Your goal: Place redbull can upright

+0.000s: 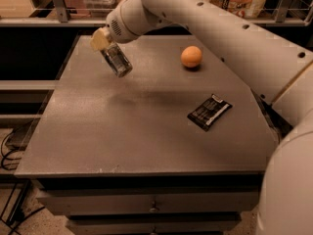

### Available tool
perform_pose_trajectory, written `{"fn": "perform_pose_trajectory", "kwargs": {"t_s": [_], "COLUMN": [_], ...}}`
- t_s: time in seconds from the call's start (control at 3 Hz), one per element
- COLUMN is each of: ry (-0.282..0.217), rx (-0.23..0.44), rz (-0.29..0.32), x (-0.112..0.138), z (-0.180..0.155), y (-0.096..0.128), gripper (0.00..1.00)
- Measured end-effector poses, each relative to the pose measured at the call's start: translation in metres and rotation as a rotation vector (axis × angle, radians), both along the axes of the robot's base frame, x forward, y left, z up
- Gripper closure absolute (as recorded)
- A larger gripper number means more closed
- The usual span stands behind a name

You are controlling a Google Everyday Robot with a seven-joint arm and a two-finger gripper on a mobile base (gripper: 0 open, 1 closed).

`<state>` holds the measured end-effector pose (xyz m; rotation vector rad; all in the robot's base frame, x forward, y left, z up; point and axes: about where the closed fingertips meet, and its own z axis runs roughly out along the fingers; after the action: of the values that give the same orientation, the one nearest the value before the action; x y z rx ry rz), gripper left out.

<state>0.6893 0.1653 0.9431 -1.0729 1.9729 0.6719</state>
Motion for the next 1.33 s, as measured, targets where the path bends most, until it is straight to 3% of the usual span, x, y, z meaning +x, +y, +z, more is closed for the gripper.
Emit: {"fn": "perform_pose_trajectory", "kwargs": {"t_s": [0.33,0.67,1.0,1.33], "ry": [-0.095,-0.156,-0.156,-0.181], "rx": [0.157,0.156,0.155,0.157], "rz": [0.051,0.107,0.106,0.181], "x": [0.001,-0.008,-0.007,-0.011], "z": [0.019,0.026,0.026,0.025], "y": [-0.006,0.001,0.001,0.007], "gripper": [1.00,1.00,1.00,1.00]}}
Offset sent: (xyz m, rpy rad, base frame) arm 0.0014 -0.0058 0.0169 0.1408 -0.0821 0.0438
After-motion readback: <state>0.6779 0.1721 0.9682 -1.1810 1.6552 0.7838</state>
